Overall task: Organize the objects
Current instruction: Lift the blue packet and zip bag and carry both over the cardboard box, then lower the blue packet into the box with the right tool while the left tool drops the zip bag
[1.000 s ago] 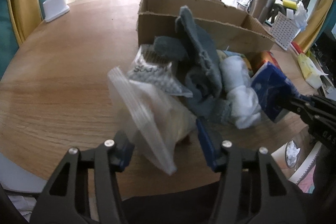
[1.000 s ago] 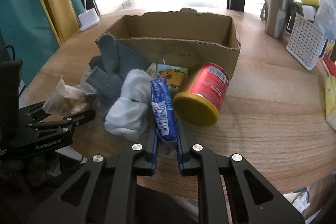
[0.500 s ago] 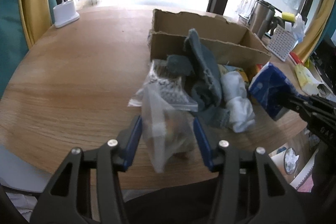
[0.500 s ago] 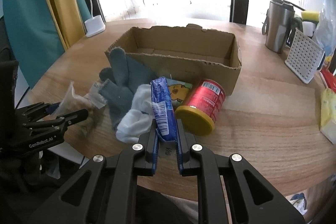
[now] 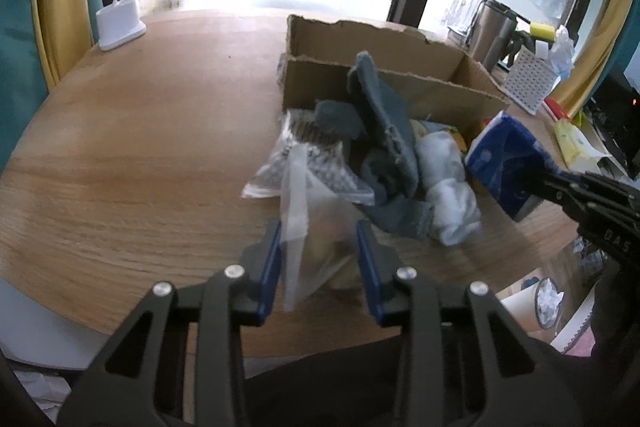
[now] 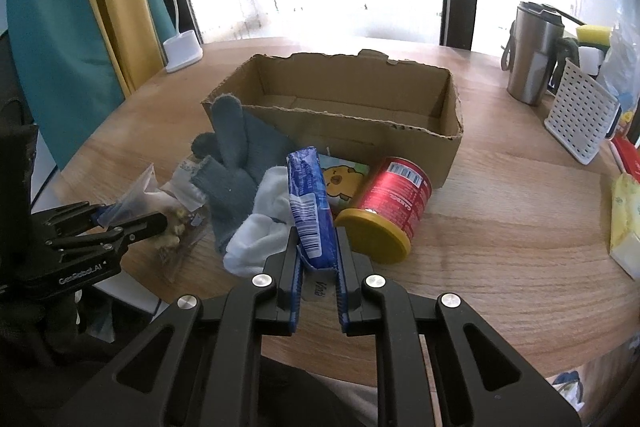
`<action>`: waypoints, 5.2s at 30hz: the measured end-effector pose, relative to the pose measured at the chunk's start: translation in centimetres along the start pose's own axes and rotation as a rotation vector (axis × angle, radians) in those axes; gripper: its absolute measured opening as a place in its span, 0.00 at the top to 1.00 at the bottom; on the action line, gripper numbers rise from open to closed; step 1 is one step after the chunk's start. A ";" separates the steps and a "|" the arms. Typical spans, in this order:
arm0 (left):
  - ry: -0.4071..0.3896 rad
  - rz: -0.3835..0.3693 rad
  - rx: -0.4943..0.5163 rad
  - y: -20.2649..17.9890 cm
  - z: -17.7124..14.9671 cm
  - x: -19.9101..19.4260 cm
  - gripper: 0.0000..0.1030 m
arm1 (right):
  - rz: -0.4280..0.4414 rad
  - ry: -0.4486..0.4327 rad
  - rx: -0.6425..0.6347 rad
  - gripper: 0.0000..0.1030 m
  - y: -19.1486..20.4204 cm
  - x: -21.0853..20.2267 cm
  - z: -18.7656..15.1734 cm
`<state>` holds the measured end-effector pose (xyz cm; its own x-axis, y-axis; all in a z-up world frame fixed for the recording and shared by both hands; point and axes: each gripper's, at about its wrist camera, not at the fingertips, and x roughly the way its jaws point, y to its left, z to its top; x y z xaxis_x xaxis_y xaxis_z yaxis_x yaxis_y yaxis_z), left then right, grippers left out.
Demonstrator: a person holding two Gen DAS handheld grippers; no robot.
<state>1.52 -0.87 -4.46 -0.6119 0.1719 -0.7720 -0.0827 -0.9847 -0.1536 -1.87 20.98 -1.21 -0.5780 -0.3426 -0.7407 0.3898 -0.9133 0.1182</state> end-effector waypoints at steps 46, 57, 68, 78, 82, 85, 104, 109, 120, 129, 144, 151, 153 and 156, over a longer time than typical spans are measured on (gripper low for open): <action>-0.152 -0.038 0.028 -1.1 9.0 -4.4 0.65 | -0.069 -0.110 0.084 0.85 -5.5 -1.8 5.6; -0.166 -0.062 0.049 -2.3 11.7 -3.5 0.65 | -0.070 -0.113 0.089 0.85 -6.9 -1.0 7.5; -0.158 -0.077 0.067 -3.3 13.8 -1.8 0.65 | -0.069 -0.111 0.107 0.85 -8.5 0.3 9.0; -0.137 -0.087 0.073 -4.0 14.9 0.0 0.65 | -0.065 -0.099 0.113 0.85 -9.3 1.5 9.7; -0.129 -0.091 0.072 -4.1 15.1 0.6 0.65 | -0.067 -0.095 0.120 0.85 -9.6 1.9 9.9; -0.126 -0.092 0.071 -4.1 15.5 1.0 0.65 | -0.067 -0.094 0.129 0.85 -9.9 2.2 10.1; -0.094 -0.157 0.052 -5.6 17.0 5.2 0.65 | -0.087 -0.040 0.190 0.85 -11.1 5.3 9.7; -0.074 -0.164 0.059 -6.8 17.0 7.1 0.65 | -0.119 -0.036 0.210 0.85 -11.0 5.7 9.2; 0.012 -0.177 0.043 -8.6 16.1 10.8 0.65 | -0.128 -0.036 0.204 0.71 -11.3 5.6 8.7; 0.034 -0.236 0.023 -10.1 16.4 11.3 0.64 | -0.117 -0.028 0.245 0.70 -13.6 5.7 8.0; 0.175 -0.246 -0.009 -12.3 15.7 15.5 0.60 | -0.070 -0.037 0.247 0.68 -14.3 5.6 7.5; 0.217 -0.244 0.004 -12.3 15.6 15.4 0.52 | -0.072 -0.038 0.247 0.68 -14.3 5.5 7.5; 0.213 -0.258 0.004 -12.2 15.5 15.0 0.36 | -0.072 -0.041 0.248 0.68 -14.4 5.4 7.5; 0.192 -0.262 0.016 -12.2 15.6 14.1 0.31 | -0.078 -0.044 0.249 0.68 -14.3 5.1 7.4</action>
<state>-18.36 13.09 -3.85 -0.4083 0.4207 -0.8102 -0.2310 -0.9062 -0.3541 -15.72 30.71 -1.76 -0.6321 -0.2737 -0.7249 0.1575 -0.9614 0.2256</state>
